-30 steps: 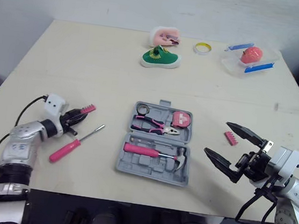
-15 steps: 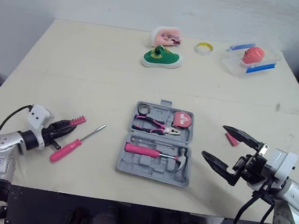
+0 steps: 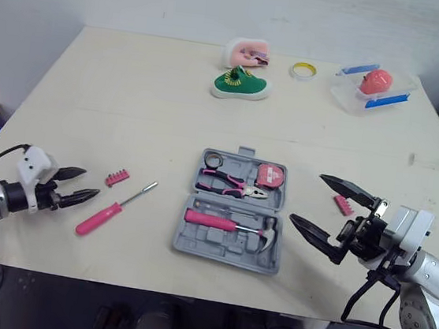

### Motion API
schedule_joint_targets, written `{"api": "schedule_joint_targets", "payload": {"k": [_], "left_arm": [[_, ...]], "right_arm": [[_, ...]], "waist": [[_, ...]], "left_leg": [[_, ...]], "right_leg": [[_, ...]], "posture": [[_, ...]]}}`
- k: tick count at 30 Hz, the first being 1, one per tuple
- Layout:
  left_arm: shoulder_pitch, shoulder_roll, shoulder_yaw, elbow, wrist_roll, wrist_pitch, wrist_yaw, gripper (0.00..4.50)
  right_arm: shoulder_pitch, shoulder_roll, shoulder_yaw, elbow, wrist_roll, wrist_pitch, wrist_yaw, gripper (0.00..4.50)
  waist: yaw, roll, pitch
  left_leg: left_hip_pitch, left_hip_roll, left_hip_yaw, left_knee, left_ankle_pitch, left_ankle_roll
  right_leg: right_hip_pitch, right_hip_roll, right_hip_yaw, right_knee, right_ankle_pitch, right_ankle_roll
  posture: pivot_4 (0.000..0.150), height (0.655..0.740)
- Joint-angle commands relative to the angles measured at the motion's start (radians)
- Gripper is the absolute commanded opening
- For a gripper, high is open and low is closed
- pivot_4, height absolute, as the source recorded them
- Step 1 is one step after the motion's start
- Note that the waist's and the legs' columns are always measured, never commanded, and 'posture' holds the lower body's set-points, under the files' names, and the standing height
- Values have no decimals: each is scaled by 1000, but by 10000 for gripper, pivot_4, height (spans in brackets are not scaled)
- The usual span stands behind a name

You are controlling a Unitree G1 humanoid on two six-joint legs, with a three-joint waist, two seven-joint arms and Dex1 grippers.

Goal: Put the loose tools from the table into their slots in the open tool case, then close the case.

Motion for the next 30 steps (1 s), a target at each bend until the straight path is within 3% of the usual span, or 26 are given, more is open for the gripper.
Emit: {"api": "schedule_joint_targets", "payload": {"k": [1, 8, 30], "left_arm": [[-45, -2, -20, 46, 10, -50, -58, 34734], [-136, -22, -63, 155, 59, -70, -49, 34734], [-200, -62, -106, 276, 115, -121, -64, 34734]], "right_arm": [[-3, -12, -16, -19, 7, -4, -1, 45000], [18, -11, -33, -16, 3, -16, -1, 45000], [76, -30, -79, -17, 14, -35, 24, 45000]], "waist": [[-1, 0, 0], [-7, 0, 0], [1, -1, 0]], "left_leg": [[-2, 0, 0, 1, 1, -1], [-4, 0, 0, 5, 1, -1], [-4, 1, -3, 15, -3, 5]], "right_leg": [[-1, 1, -1, 0, 0, 0], [-2, 2, -5, 5, 0, 1], [0, 0, -4, 9, 1, 1]], "posture": [[1500, 7400], [1500, 7400], [1500, 7400]]}}
